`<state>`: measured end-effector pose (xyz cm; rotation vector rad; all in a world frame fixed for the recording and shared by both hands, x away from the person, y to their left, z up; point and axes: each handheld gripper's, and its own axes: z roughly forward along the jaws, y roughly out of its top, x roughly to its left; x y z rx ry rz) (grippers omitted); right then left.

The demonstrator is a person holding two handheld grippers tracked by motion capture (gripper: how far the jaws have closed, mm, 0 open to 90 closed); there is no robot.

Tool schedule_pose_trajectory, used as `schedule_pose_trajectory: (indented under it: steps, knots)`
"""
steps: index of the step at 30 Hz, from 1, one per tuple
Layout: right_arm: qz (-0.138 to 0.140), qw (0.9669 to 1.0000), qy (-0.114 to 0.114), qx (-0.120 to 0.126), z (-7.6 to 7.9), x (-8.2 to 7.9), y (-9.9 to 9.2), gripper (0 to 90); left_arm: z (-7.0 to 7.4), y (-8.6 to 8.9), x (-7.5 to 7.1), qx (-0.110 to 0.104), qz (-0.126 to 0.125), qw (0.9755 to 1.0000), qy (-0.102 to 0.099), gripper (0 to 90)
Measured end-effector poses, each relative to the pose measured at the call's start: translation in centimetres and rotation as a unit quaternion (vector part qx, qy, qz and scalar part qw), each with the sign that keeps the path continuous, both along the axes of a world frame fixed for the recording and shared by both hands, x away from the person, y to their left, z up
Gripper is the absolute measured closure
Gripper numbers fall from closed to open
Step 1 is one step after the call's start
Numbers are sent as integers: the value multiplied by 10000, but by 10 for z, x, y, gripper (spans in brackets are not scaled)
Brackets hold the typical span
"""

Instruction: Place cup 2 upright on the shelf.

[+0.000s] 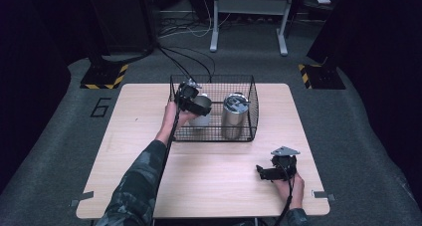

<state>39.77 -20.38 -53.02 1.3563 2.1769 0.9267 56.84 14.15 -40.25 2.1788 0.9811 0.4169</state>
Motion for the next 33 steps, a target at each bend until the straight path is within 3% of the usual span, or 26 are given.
schedule_pose_trajectory:
  steps: [28, 33]
  knots:
    - [7, 10000, -5, -5, 0, 0, 0, 0, -19, -2, 4, 267, 16, 9989, 373, 58]
    - [36, 10000, -25, -20, 0, 1, 0, 0, -21, -1, 3, 214, 42, 9990, 403, 58]
